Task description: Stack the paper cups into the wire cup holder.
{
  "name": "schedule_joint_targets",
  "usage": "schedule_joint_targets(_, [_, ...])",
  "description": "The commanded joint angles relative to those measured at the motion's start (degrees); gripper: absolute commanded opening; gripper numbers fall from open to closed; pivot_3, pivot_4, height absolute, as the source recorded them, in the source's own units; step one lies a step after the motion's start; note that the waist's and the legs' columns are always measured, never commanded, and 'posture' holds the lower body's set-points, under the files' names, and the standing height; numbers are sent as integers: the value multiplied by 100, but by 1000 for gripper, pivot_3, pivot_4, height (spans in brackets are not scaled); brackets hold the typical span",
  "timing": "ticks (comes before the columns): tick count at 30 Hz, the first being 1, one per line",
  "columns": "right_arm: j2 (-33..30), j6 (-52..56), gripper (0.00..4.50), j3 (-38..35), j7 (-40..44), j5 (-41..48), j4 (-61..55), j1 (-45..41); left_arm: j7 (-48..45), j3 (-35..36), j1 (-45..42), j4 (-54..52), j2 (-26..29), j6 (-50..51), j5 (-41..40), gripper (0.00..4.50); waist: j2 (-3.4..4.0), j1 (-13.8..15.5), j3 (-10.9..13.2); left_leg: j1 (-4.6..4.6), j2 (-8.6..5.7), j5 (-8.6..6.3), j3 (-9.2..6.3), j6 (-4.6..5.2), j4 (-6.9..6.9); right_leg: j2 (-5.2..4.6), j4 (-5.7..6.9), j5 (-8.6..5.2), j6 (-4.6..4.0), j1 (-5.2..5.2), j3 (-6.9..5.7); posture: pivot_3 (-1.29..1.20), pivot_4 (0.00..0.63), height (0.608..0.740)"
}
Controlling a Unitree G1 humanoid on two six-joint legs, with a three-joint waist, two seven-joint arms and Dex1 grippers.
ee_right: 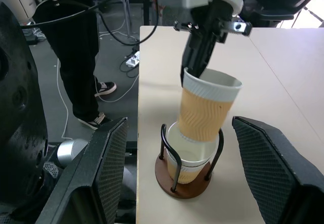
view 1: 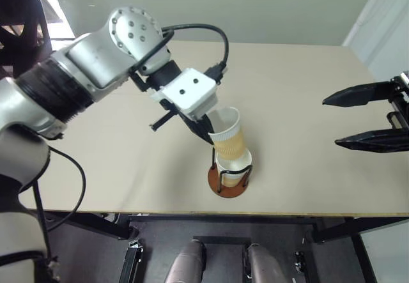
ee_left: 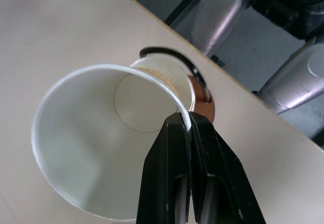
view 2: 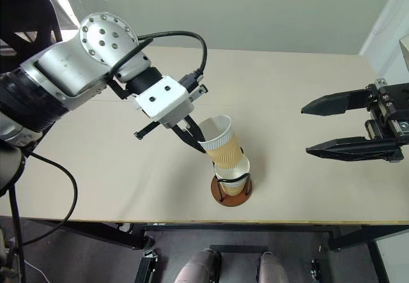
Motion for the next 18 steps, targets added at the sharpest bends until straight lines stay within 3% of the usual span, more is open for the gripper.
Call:
schedule_joint_targets(1, [-41,-29,3317,-189,-67,107,-77,-73,-165,115,-23,253,-42,-248,117,68,1,-1,0,0,-1,-1,3,1,-2,2,0,0,0,0,0,0,150,740])
schedule_joint_targets(13, [-46,-63,3317,-237,-74,75,-129,66,-165,-24,-26,139,-88,-197,19,68,0,12,0,-2,-4,-6,4,6,0,1,-3,-4,6,1,-4,0,150,740])
schedule_joint_targets(16, [-57,-58,3317,-257,-72,83,-127,93,-165,-206,-97,95,-42,-328,98,671,0,14,0,-2,-5,-6,4,6,1,1,-3,-4,7,1,-4,0,150,740])
schedule_joint_targets(18, [-53,-69,3317,-283,-72,76,-136,128,-165,-286,-127,125,-46,-436,148,1328,1,11,0,-2,-2,-6,2,6,2,-4,-2,-4,7,1,-1,0,150,740])
